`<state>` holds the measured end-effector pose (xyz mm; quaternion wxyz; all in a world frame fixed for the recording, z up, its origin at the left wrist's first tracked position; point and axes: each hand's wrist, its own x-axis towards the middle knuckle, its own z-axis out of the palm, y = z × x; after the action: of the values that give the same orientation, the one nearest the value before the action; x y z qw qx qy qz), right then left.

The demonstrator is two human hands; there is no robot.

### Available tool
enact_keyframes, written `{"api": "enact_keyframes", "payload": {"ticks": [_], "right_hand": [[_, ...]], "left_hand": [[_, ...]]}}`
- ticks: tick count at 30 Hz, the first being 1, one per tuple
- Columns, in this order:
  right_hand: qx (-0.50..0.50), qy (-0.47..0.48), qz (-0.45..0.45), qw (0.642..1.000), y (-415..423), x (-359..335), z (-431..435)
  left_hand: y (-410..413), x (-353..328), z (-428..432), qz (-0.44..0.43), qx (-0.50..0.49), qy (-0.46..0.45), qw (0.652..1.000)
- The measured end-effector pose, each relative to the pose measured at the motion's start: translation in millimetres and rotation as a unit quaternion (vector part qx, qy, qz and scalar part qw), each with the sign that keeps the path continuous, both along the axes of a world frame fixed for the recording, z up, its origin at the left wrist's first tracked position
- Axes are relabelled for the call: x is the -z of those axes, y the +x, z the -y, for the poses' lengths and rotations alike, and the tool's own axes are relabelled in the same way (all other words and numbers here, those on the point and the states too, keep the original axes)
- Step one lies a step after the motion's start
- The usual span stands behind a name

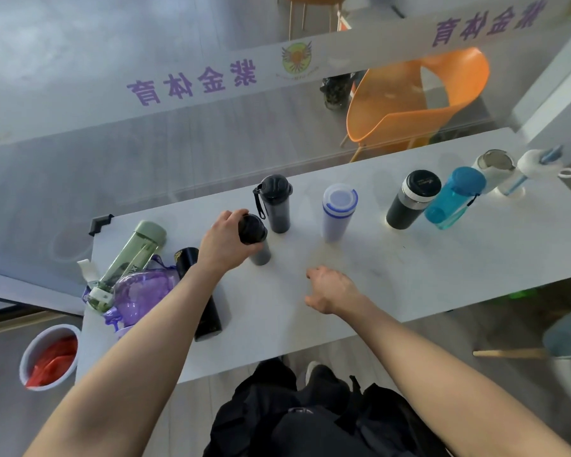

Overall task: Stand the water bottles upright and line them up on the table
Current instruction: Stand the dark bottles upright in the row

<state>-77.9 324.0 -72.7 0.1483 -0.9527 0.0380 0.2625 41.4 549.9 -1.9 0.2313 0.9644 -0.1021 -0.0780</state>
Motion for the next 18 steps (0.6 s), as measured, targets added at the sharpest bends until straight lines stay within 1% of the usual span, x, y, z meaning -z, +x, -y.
{"api": "enact_keyframes", "payload": {"ticks": [10, 16, 18], "right_hand": [[-0.005, 0.014, 0.007, 1.000, -7, 4, 9], [-0.051, 0.018, -0.002, 0.999, 4, 7, -13], [-0.080, 0.024, -0.002, 0.997, 11, 8, -32]], "left_hand": [[-1, -6, 3, -0.036, 0.011, 0.038, 0.999], [-18, -14, -36, -0.043, -0.022, 0.070, 0.996], [-30, -19, -59, -0.044, -0.030, 0.106, 0.993]]}}
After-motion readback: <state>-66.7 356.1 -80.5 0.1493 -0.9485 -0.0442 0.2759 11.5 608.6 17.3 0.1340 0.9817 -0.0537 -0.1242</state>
